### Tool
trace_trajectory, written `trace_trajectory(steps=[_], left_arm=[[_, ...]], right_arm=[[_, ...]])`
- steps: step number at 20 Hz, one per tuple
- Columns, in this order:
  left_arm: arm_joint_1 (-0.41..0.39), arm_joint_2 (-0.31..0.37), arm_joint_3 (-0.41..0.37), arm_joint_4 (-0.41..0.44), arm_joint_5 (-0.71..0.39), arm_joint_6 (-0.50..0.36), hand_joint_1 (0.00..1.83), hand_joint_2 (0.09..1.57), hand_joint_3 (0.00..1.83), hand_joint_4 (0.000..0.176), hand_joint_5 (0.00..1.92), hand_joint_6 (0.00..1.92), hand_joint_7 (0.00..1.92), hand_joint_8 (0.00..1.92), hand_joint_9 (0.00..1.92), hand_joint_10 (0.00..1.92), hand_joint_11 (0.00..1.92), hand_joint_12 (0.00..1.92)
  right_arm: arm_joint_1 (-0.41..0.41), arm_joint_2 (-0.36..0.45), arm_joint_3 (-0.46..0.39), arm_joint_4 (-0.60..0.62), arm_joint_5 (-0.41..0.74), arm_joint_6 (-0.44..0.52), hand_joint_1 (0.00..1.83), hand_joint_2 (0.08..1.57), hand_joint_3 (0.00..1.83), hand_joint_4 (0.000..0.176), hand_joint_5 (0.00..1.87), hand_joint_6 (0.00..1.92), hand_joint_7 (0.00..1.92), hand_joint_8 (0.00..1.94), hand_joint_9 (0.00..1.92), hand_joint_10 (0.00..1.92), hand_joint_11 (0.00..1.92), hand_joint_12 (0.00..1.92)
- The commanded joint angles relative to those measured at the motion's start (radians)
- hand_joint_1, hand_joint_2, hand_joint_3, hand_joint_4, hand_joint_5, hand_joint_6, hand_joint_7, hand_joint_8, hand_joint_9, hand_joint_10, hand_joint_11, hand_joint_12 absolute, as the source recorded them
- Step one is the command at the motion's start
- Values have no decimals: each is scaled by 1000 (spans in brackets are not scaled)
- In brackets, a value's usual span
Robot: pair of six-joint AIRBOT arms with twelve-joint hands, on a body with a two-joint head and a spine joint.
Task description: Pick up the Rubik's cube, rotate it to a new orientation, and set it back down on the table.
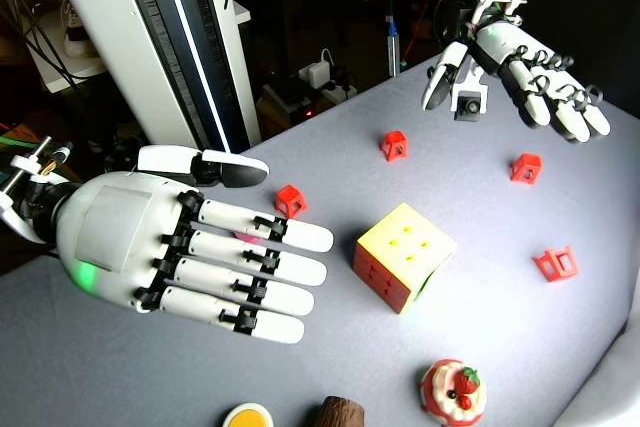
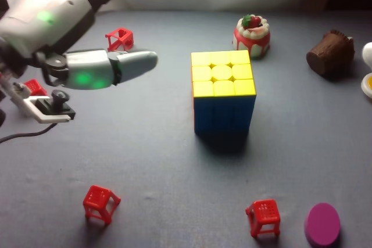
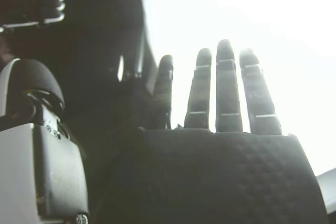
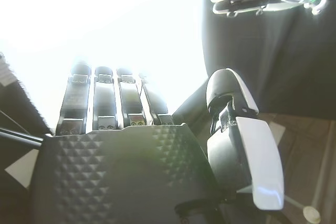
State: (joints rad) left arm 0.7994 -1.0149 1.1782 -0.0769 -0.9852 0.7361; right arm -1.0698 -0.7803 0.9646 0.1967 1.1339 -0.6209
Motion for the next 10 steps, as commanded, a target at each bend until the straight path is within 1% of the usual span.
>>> trace_trajectory(steps=[1, 3, 4, 5, 6, 7, 8, 9, 10], left_arm=[[-20, -10, 8, 0, -78, -6, 365, 1021, 4, 94, 0, 0, 0, 0, 0, 0, 0, 0], [-48, -27, 22, 11, -23, -16, 351, 1002, 0, 113, 0, 0, 0, 0, 0, 0, 0, 0], [-61, -34, 29, 20, 6, -29, 358, 1003, 0, 113, 0, 0, 0, 0, 0, 0, 0, 0], [-71, -42, 35, 23, 30, -36, 375, 1004, 0, 86, 0, 0, 0, 0, 0, 0, 0, 0], [-79, -51, 40, 23, 52, -36, 399, 983, 0, 97, 0, 0, 0, 0, 0, 0, 0, 0], [-85, -61, 45, 22, 77, -35, 414, 974, 0, 83, 0, 0, 0, 0, 0, 0, 0, 0], [-89, -70, 49, 22, 95, -36, 462, 968, 0, 96, 0, 0, 0, 0, 0, 0, 0, 0], [-97, -82, 54, 16, 120, -36, 470, 961, 0, 102, 0, 0, 0, 0, 0, 0, 0, 0], [-105, -94, 60, 13, 142, -42, 450, 924, 0, 82, 0, 0, 0, 0, 0, 0, 8, 4]], right_arm=[[5, 2, 2, 21, 113, 8, 403, 1374, 35, 0, 0, 0, 0, 0, 0, 0, 0, 3], [-4, 2, -1, 35, 112, 8, 407, 1384, 29, 0, 0, 0, 0, 0, 0, 0, 0, 0], [-6, 2, -1, 38, 108, 8, 393, 1387, 25, 0, 0, 0, 0, 0, 0, 0, 0, 0], [-7, 2, -1, 42, 104, 8, 390, 1385, 23, 0, 0, 0, 0, 0, 0, 0, 0, 0], [-8, 2, -1, 46, 99, 8, 390, 1383, 20, 0, 0, 0, 0, 0, 0, 0, 0, 0], [-10, 2, -1, 55, 94, 8, 387, 1377, 17, 0, 0, 0, 0, 0, 0, 0, 0, 0], [-12, 1, -2, 63, 93, 8, 356, 1379, 16, 0, 0, 0, 0, 0, 0, 0, 0, 0], [-13, 1, -3, 72, 92, 8, 347, 1376, 14, 0, 0, 0, 0, 0, 0, 0, 0, 0], [-13, 0, -4, 78, 92, 8, 312, 1372, 10, 0, 0, 0, 0, 0, 0, 0, 18, 9]])
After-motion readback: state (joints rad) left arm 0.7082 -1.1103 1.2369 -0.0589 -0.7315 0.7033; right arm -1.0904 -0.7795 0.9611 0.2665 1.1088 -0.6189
